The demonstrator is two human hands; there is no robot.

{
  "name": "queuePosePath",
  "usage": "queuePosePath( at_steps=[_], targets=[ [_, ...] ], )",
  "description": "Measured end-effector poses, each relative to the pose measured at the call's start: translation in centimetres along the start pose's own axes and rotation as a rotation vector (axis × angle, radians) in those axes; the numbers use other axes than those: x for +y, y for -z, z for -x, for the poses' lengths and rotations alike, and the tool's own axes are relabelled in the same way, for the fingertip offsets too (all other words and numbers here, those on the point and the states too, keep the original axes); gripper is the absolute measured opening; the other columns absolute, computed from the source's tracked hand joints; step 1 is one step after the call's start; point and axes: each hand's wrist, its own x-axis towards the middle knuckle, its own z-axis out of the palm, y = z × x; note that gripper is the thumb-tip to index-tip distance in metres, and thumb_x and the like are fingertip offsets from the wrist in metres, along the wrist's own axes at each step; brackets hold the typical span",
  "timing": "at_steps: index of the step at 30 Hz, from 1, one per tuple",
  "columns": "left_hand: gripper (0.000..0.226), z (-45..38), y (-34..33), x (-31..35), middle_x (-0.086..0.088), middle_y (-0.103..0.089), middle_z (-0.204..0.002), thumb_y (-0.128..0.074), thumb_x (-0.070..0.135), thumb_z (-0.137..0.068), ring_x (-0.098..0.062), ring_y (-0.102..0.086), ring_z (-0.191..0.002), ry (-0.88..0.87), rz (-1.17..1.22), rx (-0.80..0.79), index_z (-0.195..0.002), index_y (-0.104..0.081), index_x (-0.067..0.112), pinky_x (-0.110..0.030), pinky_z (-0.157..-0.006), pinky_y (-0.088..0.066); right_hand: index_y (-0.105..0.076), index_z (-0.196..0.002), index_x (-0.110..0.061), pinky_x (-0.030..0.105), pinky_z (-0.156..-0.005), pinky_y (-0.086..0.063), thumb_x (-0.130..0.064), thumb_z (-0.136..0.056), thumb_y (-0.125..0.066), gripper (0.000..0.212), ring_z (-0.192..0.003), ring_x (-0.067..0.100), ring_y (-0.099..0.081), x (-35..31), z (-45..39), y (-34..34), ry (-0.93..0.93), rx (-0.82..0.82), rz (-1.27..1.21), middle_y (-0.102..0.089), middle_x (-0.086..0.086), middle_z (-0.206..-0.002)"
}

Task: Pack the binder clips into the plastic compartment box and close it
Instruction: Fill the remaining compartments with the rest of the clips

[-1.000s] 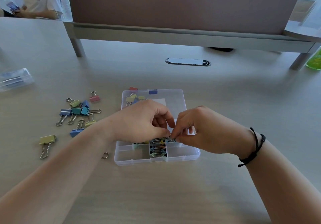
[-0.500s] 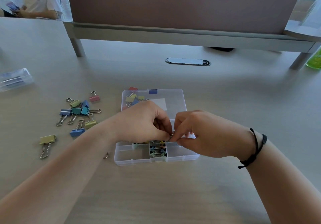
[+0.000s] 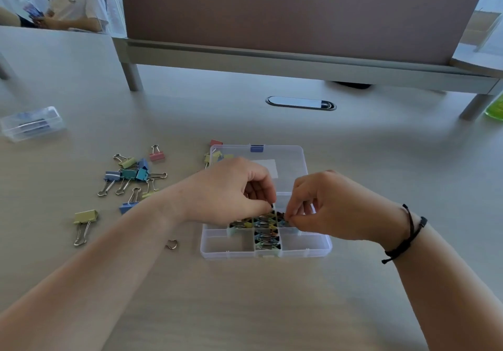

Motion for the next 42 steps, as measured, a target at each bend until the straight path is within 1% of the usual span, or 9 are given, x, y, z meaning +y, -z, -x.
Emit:
queuePosePath(
  at_steps=[9, 14, 18, 21, 24, 26, 32, 37, 42],
  targets=[
    [0.021, 2.0, 6.1, -3.0, 0.012, -0.069, -0.087, -0.070, 0.004, -0.087, -0.002, -0.064, -0.082, 0.054, -0.141, 0.230, -0.090, -0.071, 0.024, -0.011, -0.069, -0.050, -0.075, -0.070, -0.034, 0.015, -0.062, -0.049, -0.024, -0.076, -0.073, 0.012, -0.065, 0.001, -0.065, 1.7, 1.2, 2.9, -0.183, -0.146, 0.003, -0.071, -0.016, -0.069],
    [0.024, 2.3, 7.4, -5.5, 0.015, -0.063, -0.098, -0.069, 0.017, -0.087, -0.007, -0.063, -0.084, 0.175, -0.236, 0.220, -0.101, -0.063, 0.036, -0.016, -0.070, -0.049, -0.071, -0.074, -0.034, 0.016, -0.060, -0.049, -0.033, -0.080, -0.072, 0.006, -0.061, 0.002, -0.061, -1.5, -1.9, 2.9, -0.068, 0.053, 0.027, -0.068, -0.014, -0.068],
    [0.034, 2.1, 7.0, -6.9, 0.018, -0.058, -0.107, -0.071, 0.035, -0.087, -0.003, -0.061, -0.090, 0.225, -0.254, 0.181, -0.117, -0.056, 0.039, -0.019, -0.073, -0.047, -0.072, -0.095, -0.032, 0.015, -0.071, -0.048, -0.031, -0.084, -0.069, 0.011, -0.077, 0.001, -0.061, -4.8, -7.0, 0.9, 0.078, 0.105, 0.069, -0.068, -0.014, -0.082],
    [0.040, 1.8, 6.2, -7.6, 0.017, -0.060, -0.111, -0.069, 0.046, -0.085, -0.002, -0.059, -0.093, 0.207, -0.319, 0.212, -0.122, -0.055, 0.041, -0.021, -0.074, -0.043, -0.068, -0.110, -0.030, 0.029, -0.085, -0.051, -0.032, -0.085, -0.067, 0.024, -0.094, 0.009, -0.060, -5.4, -10.3, -0.7, 0.122, 0.106, 0.181, -0.066, -0.011, -0.103],
    [0.037, 1.7, 5.1, -8.1, 0.019, -0.059, -0.097, -0.069, 0.049, -0.086, 0.004, -0.056, -0.086, 0.155, -0.322, 0.208, -0.121, -0.058, 0.040, -0.008, -0.068, -0.035, -0.063, -0.114, -0.031, 0.039, -0.087, -0.052, -0.035, -0.082, -0.066, 0.032, -0.100, 0.013, -0.058, -4.6, -11.5, -1.5, 0.097, 0.063, 0.281, -0.064, -0.009, -0.109],
    [0.041, 1.4, 4.7, -8.4, 0.017, -0.059, -0.099, -0.066, 0.053, -0.087, -0.001, -0.053, -0.083, 0.126, -0.373, 0.216, -0.124, -0.061, 0.035, -0.013, -0.070, -0.038, -0.060, -0.118, -0.033, 0.037, -0.091, -0.051, -0.034, -0.080, -0.068, 0.039, -0.103, 0.010, -0.055, -3.9, -11.3, -1.6, 0.063, 0.021, 0.294, -0.063, -0.012, -0.111],
    [0.045, 1.1, 3.9, -8.7, 0.011, -0.063, -0.113, -0.054, 0.062, -0.090, -0.014, -0.057, -0.102, 0.104, -0.526, 0.229, -0.131, -0.052, 0.044, -0.037, -0.085, -0.052, -0.054, -0.126, -0.034, 0.030, -0.091, -0.050, -0.036, -0.077, -0.075, 0.053, -0.101, 0.007, -0.053, -2.8, -10.5, -1.1, 0.035, 0.006, 0.259, -0.058, -0.013, -0.111],
    [0.040, 1.1, 3.4, -8.3, 0.013, -0.058, -0.121, -0.050, 0.052, -0.097, -0.014, -0.054, -0.110, 0.088, -0.559, 0.243, -0.137, -0.051, 0.045, -0.035, -0.087, -0.050, -0.060, -0.120, -0.035, 0.036, -0.101, -0.041, -0.036, -0.088, -0.062, 0.032, -0.109, 0.011, -0.055, -2.8, -11.2, -1.1, 0.040, -0.042, 0.453, -0.061, -0.012, -0.116],
    [0.035, 1.2, 3.4, -8.2, 0.017, -0.056, -0.116, -0.053, 0.058, -0.093, -0.011, -0.054, -0.108, 0.062, -0.591, 0.264, -0.127, -0.059, 0.050, -0.032, -0.082, -0.049, -0.065, -0.111, -0.035, 0.034, -0.091, -0.041, -0.019, -0.087, -0.057, 0.029, -0.091, 0.012, -0.056, -3.3, -12.2, -1.6, 0.049, -0.057, 0.494, -0.064, -0.011, -0.102]
  ],
)
